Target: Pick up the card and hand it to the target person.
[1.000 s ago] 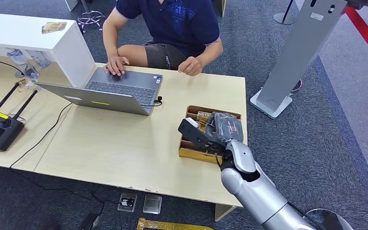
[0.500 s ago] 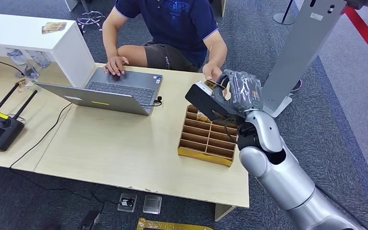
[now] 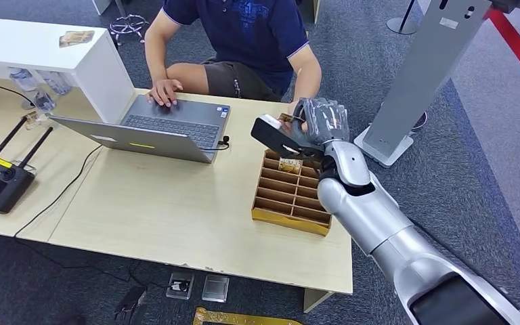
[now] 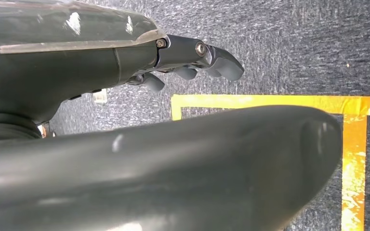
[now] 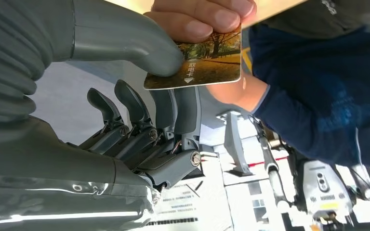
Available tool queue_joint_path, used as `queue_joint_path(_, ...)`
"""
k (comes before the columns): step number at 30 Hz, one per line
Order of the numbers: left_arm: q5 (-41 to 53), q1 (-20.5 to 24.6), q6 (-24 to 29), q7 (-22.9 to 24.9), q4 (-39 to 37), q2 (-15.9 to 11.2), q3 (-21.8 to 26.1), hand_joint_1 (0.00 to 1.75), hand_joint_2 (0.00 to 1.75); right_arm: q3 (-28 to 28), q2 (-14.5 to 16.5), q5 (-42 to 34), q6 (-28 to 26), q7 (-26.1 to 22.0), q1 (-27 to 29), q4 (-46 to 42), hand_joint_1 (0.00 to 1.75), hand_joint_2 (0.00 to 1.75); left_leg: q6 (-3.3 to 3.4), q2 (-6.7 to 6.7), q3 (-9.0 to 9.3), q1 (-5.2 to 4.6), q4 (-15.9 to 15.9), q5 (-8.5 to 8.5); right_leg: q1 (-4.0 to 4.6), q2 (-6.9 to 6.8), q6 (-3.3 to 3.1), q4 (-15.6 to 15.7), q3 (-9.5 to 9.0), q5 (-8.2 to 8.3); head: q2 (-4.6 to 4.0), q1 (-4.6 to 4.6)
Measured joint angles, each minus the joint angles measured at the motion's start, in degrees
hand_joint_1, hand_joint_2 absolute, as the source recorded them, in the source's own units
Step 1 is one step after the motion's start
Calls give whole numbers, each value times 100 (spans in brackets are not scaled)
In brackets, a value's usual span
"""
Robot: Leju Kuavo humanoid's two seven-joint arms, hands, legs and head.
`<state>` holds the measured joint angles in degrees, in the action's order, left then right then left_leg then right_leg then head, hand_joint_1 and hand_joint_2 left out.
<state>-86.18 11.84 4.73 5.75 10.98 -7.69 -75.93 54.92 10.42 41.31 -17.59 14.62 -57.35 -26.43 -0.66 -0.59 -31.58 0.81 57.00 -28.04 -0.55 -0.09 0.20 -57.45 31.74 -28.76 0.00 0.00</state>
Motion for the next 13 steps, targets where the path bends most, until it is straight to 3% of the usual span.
queue_joint_path(4, 91, 54, -61, 64, 11, 11, -112, 0, 0, -20, -103, 4, -27, 2, 69, -91, 0, 175, 0, -13, -9, 1, 3, 4, 0, -13, 0, -1, 5, 0, 0, 0)
queue_joint_path(13, 45, 70, -35, 37, 6, 62, -121, 0, 0, -135, -320, 19, -187, 22, 105, -890, 0, 175, -1, -14, -9, 0, 6, 0, 0, -13, -1, -4, 10, -5, 0, 0)
